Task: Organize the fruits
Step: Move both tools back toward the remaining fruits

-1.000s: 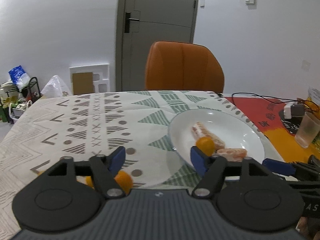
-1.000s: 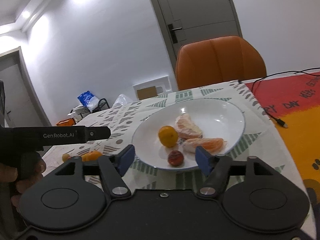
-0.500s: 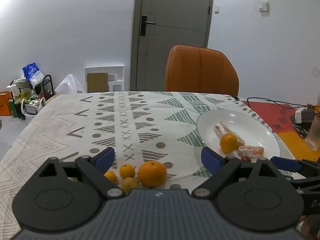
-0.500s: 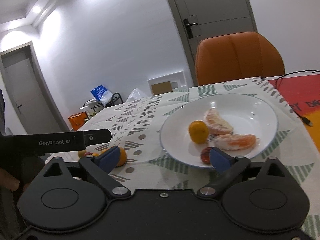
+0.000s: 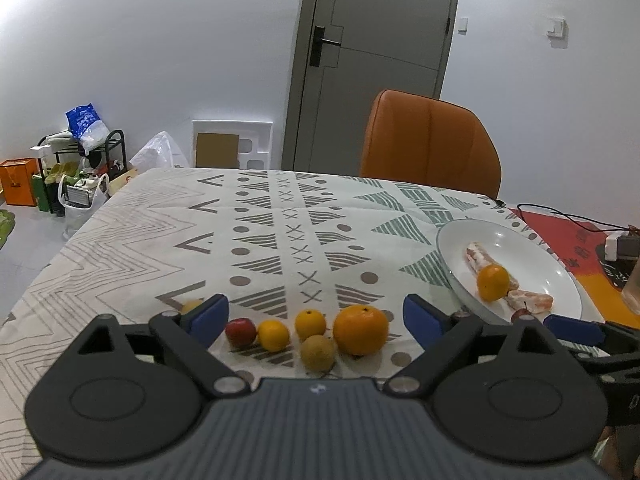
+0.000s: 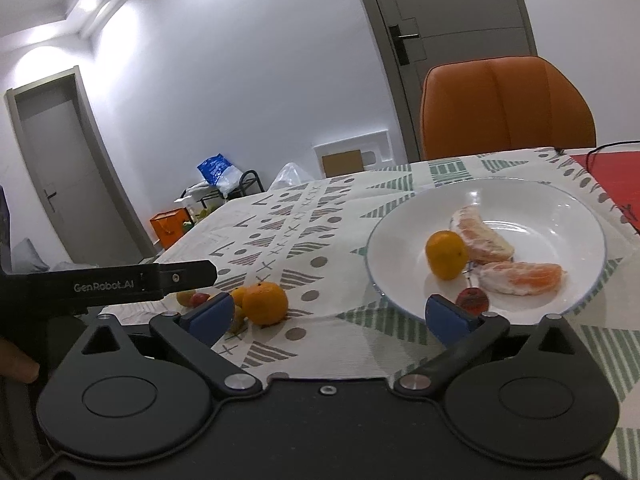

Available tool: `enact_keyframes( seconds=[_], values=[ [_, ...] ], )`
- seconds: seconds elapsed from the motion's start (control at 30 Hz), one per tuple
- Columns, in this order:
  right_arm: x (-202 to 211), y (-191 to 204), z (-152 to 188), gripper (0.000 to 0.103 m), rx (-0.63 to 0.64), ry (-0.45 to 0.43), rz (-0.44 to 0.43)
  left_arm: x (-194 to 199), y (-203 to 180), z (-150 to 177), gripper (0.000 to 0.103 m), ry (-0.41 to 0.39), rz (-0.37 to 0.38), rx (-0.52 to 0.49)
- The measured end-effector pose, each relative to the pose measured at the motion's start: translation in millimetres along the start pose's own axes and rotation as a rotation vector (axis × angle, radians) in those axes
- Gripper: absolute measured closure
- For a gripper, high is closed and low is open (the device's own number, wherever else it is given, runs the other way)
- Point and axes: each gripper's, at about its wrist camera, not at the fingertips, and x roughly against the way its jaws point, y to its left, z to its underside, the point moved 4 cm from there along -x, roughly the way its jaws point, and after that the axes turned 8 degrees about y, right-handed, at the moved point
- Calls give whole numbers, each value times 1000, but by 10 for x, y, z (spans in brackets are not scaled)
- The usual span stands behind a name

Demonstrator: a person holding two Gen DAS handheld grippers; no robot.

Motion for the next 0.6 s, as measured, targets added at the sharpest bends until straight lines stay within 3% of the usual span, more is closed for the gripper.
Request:
enact_keyframes(
  seconds=[0.43,0.6],
  values=[
    [-147,193,17,1,38,21,-12,26,308,72,11,1,-28,46],
    [-241,248,36,10,42,47,-26,9,406,94,13,8,-37,54]
  ],
)
